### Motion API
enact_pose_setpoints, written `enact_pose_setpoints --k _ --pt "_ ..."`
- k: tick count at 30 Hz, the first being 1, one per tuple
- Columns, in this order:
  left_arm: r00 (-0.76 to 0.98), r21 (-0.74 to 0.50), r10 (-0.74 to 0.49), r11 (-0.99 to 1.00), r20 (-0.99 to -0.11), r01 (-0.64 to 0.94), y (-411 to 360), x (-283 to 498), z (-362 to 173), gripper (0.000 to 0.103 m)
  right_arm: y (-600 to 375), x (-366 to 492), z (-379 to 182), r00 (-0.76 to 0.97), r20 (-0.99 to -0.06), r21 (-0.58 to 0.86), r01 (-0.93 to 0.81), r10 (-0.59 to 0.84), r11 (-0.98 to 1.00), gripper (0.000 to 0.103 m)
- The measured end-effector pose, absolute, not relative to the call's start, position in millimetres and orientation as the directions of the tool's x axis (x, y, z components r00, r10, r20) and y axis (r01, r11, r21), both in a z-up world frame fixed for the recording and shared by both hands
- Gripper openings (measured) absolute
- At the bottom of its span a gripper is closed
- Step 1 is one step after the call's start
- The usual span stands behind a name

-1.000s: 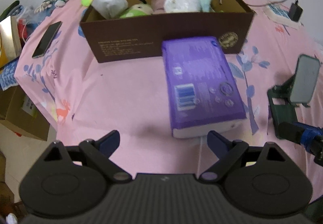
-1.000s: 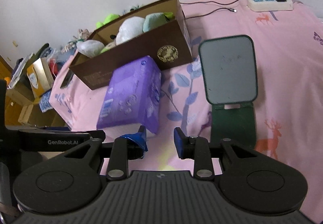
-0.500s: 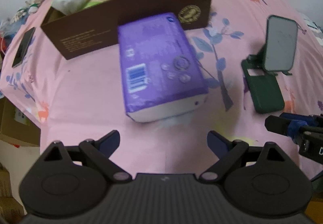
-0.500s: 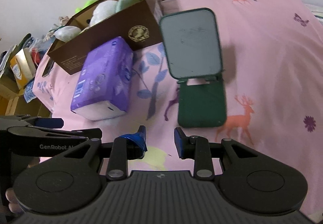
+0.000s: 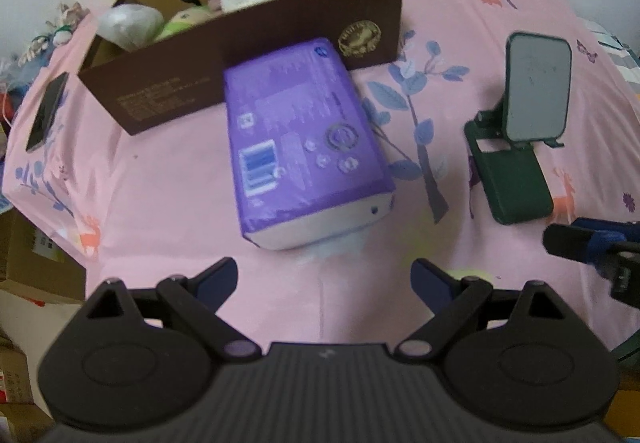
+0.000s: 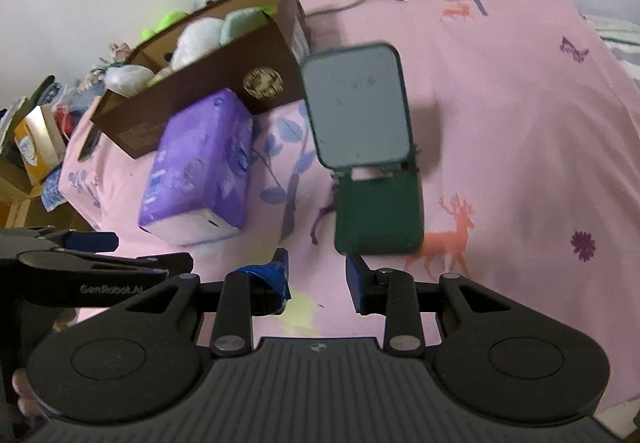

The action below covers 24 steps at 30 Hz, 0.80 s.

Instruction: Organize soft objects

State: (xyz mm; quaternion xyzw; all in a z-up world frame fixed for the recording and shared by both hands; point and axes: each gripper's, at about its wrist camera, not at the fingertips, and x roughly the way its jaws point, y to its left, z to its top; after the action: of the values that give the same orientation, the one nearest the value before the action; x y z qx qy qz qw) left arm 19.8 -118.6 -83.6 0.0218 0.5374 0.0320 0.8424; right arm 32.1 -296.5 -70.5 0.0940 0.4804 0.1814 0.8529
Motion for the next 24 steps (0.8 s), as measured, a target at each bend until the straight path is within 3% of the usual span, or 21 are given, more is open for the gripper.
enact_pose_setpoints --k 12,24 --pt "0.560 0.119 0.184 0.981 -0.808 -0.151 -57 38 -14 0.092 -263 49 -13 0.588 -0.691 0.289 -0.308 0.420 0.907 0.015" --pt "0.687 0.158 0.247 0.969 -0.683 -0.192 0 66 53 0.092 -201 75 40 0.690 -0.611 0.262 -0.286 0.388 0.922 0.016"
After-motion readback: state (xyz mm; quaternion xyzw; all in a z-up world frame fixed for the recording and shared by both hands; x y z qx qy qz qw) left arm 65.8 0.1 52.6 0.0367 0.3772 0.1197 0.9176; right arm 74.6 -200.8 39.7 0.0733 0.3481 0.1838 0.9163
